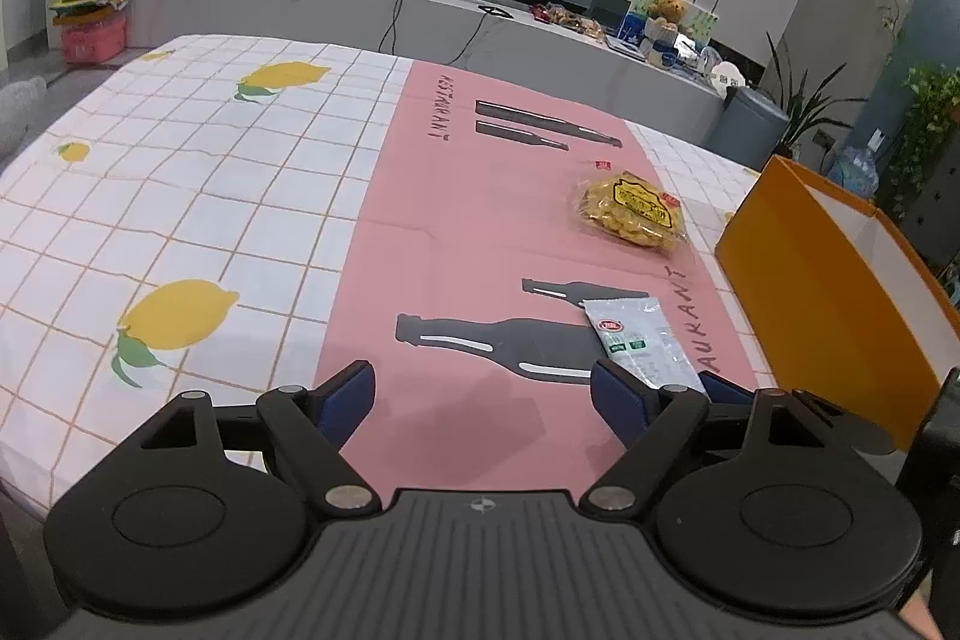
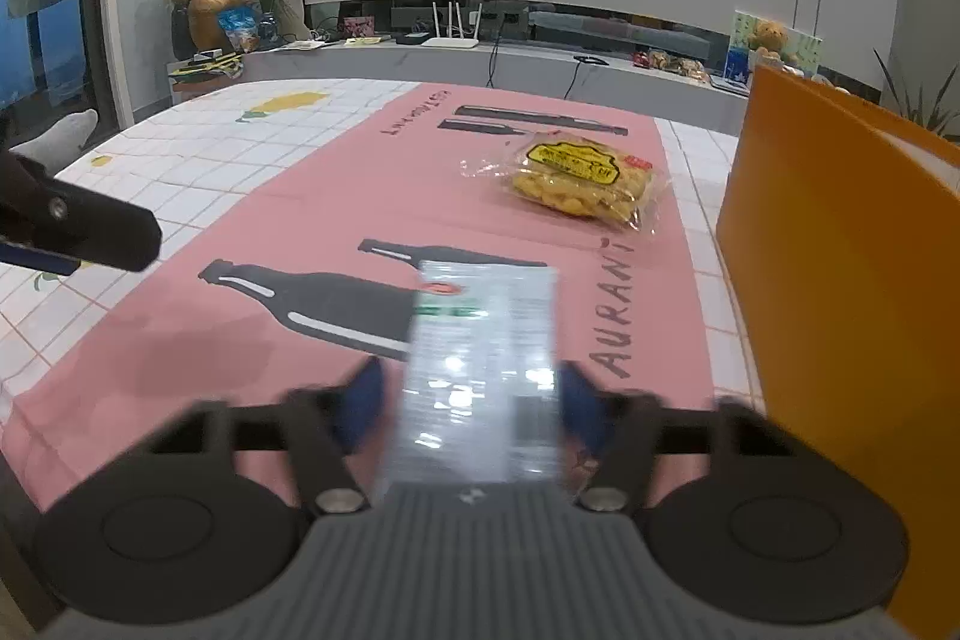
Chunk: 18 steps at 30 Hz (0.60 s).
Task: Organize snacks
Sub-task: 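Grasp the yellow waffle cake packet with the left tool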
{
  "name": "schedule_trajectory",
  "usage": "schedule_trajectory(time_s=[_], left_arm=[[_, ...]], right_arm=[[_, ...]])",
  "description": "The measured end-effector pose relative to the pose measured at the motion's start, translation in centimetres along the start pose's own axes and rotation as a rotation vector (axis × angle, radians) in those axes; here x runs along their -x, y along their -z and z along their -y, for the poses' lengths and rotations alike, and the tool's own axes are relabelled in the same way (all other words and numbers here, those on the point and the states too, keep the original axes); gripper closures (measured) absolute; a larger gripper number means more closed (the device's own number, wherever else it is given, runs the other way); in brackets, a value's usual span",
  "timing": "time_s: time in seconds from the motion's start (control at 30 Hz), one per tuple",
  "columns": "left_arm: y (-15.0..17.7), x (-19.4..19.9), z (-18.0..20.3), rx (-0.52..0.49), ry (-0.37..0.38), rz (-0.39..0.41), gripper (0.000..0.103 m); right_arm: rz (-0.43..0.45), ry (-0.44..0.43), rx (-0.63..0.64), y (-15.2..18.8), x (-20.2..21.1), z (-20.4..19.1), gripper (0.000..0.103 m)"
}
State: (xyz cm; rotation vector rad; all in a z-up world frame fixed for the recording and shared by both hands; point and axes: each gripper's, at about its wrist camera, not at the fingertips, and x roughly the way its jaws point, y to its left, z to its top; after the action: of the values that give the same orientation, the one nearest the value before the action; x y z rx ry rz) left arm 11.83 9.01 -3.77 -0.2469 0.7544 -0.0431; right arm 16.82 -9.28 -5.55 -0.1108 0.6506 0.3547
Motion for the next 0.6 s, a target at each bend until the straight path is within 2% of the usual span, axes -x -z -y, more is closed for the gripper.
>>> schedule_trajectory(time_s=[0.17, 0.33, 0.6], left_arm=[[0.3, 0.3, 0.5, -0.03, 0.01, 0.016, 0.007], [0.6, 0.9, 1.2, -0.074, -0.028, 0.049, 0.007], [0.7, -0.1, 1.6, -0.094, -0.024, 0.035, 0.007]], right_arm=[[0.004, 0.016, 0.029, 0.0, 0.2, -0.4, 0.054], [0.016, 0.032, 0.065, 0.2, 0.5, -0.6, 0.055], [0.005, 0.06, -0.02, 0.1, 0.2, 1.3, 0.055]])
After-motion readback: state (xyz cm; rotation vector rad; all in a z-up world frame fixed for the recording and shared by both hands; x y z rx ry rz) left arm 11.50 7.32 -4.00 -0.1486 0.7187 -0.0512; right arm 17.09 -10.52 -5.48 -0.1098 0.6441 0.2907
